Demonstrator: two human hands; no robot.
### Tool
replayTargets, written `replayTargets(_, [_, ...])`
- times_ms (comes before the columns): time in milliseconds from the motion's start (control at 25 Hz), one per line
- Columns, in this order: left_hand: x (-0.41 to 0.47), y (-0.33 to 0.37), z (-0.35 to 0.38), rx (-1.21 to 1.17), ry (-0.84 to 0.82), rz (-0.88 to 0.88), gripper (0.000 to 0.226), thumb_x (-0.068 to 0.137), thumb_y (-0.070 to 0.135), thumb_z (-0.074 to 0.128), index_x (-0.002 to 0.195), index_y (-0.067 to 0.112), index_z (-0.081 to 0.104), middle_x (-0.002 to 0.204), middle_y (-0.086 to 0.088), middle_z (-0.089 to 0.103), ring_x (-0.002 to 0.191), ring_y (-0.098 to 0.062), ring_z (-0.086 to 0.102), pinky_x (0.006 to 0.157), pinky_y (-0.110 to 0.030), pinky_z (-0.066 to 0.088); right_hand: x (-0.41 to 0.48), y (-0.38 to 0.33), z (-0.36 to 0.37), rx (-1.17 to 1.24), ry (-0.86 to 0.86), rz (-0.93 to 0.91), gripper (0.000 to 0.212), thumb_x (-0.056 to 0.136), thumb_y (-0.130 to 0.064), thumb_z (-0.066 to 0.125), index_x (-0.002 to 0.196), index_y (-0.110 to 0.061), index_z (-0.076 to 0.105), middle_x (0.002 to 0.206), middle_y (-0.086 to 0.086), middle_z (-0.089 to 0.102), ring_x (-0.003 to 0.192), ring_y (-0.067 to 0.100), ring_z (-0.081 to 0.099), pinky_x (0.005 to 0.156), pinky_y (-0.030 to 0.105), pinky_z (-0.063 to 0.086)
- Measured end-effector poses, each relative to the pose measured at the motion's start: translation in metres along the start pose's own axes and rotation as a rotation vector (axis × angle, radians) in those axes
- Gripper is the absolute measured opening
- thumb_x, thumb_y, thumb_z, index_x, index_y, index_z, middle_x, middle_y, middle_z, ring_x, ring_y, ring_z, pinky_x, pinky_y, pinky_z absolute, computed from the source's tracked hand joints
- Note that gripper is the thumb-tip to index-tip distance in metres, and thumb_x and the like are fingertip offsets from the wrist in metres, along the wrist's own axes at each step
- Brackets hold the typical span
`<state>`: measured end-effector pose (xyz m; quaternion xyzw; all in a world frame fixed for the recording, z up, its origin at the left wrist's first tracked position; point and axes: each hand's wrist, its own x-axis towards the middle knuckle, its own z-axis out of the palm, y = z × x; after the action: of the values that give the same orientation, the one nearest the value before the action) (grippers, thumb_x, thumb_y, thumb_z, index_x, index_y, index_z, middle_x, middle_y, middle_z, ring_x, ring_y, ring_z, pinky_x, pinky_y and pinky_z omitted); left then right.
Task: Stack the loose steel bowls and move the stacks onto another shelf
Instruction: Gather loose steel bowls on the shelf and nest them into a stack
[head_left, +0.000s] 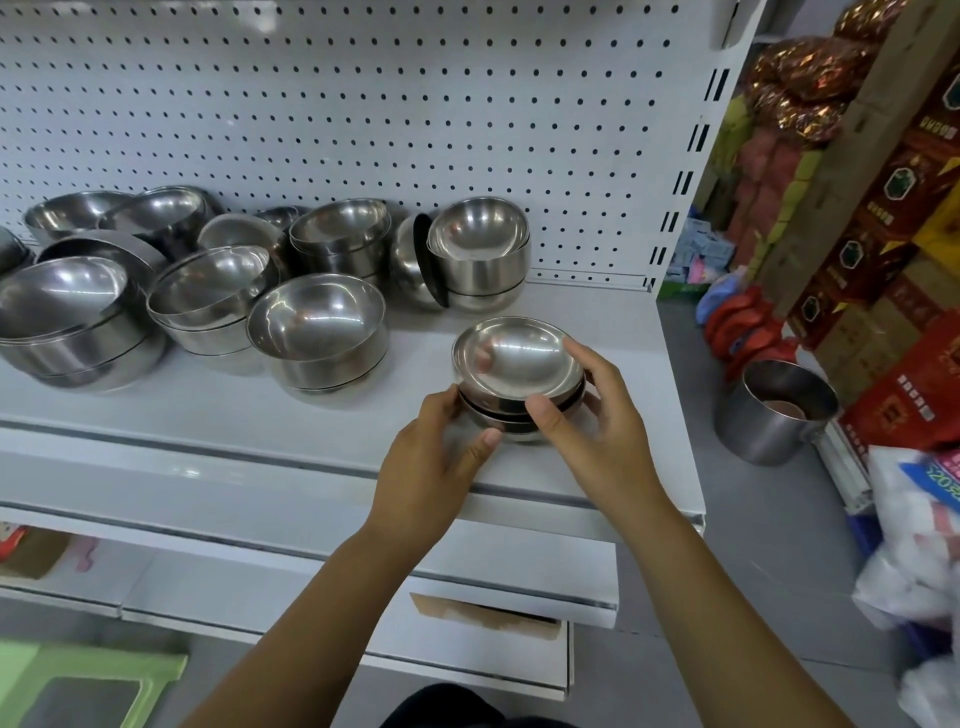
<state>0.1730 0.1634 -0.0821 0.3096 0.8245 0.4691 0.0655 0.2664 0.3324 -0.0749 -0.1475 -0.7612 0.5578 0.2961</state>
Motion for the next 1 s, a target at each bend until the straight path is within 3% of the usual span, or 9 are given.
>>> replayTargets(160, [-0.003,-0.004,-0.013,-0.085,0.064,-0.005,0.048,0.091,0.05,0.058,0.126,0.017,0.064,0.116,0.013,0.072,0.111,0.003,0.064,0.094,-0.015,0.049,0.007,0.0,0.0,-0.01,-0.078,0.051,0.073,0.077,-0.054,0.075,0.141,-0.05,0.041,0.143,-0.017,0.035,0.131,-0.018,0.04,0.113,0.015,0.038])
replayTargets(320, [-0.002,0.014,-0.033,-0.116,0.255,-0.037,0.019,0.097,0.035,0.062,0.108,0.022,0.071,0.099,0.019,0.072,0.097,0.008,0.064,0.077,-0.002,0.043,0.006,0.002,0.002,-0.082,-0.188,0.068,0.108,0.063,-0.048,0.097,0.139,-0.064,0.021,0.15,-0.029,0.021,0.138,-0.02,0.025,0.109,0.005,0.031])
replayTargets(400, [0.01,0.03,-0.048,-0.061,0.38,0.043,0.01,0.097,0.034,0.065,0.102,0.025,0.069,0.093,0.021,0.069,0.092,0.005,0.064,0.073,-0.003,0.044,0.006,0.001,0.004,-0.103,-0.18,0.058,0.115,0.056,-0.047,0.099,0.138,-0.068,0.021,0.153,-0.028,0.024,0.139,-0.014,0.03,0.108,0.008,0.033])
replayTargets(520, [0.05,0.052,-0.073,0.1,0.462,0.204,0.012,0.097,0.031,0.067,0.103,0.021,0.069,0.091,0.018,0.066,0.082,0.0,0.063,0.072,-0.007,0.043,0.006,0.001,0.007,-0.117,-0.121,0.034,0.116,0.055,-0.046,0.101,0.144,-0.057,0.029,0.151,-0.025,0.036,0.138,-0.004,0.04,0.109,0.018,0.038])
replayTargets(680, [0.121,0.047,-0.093,0.325,0.366,0.193,0.02,0.094,0.032,0.07,0.102,0.013,0.07,0.091,0.003,0.066,0.08,-0.016,0.061,0.071,-0.025,0.043,0.003,0.0,0.004,-0.111,-0.045,0.003,0.109,0.053,-0.043,0.102,0.135,-0.062,0.033,0.14,-0.039,0.036,0.131,-0.017,0.038,0.101,0.005,0.036])
replayTargets(800, [0.169,0.044,-0.095,0.51,0.243,0.063,0.031,0.094,0.038,0.068,0.073,0.019,0.058,0.068,0.004,0.054,0.062,-0.014,0.052,0.057,-0.027,0.035,0.006,0.0,0.004,-0.089,0.014,-0.006,0.107,0.054,-0.04,0.101,0.134,-0.061,0.033,0.137,-0.041,0.032,0.128,-0.021,0.035,0.097,-0.004,0.033])
replayTargets(840, [0.183,0.043,-0.094,0.591,0.195,0.002,0.035,0.095,0.042,0.066,0.071,0.017,0.059,0.066,0.002,0.054,0.063,-0.015,0.053,0.057,-0.027,0.035,0.007,0.001,0.004,-0.086,0.022,-0.005,0.108,0.054,-0.039,0.101,0.135,-0.059,0.033,0.139,-0.039,0.032,0.129,-0.021,0.035,0.097,-0.004,0.033])
replayTargets(920, [0.202,0.036,-0.091,0.692,0.139,-0.073,0.039,0.095,0.05,0.063,0.089,0.011,0.067,0.077,-0.002,0.062,0.077,-0.021,0.06,0.067,-0.03,0.042,0.009,0.003,0.006,-0.087,0.018,-0.006,0.11,0.053,-0.039,0.102,0.137,-0.056,0.033,0.141,-0.037,0.031,0.131,-0.017,0.036,0.099,-0.001,0.035])
replayTargets(1000, [0.213,0.026,-0.089,0.676,0.117,-0.097,0.046,0.094,0.052,0.064,0.107,0.008,0.064,0.088,-0.005,0.061,0.084,-0.024,0.057,0.072,-0.035,0.045,0.01,0.006,0.008,-0.095,0.017,-0.007,0.111,0.053,-0.039,0.103,0.137,-0.055,0.032,0.141,-0.037,0.03,0.132,-0.016,0.036,0.1,0.001,0.036])
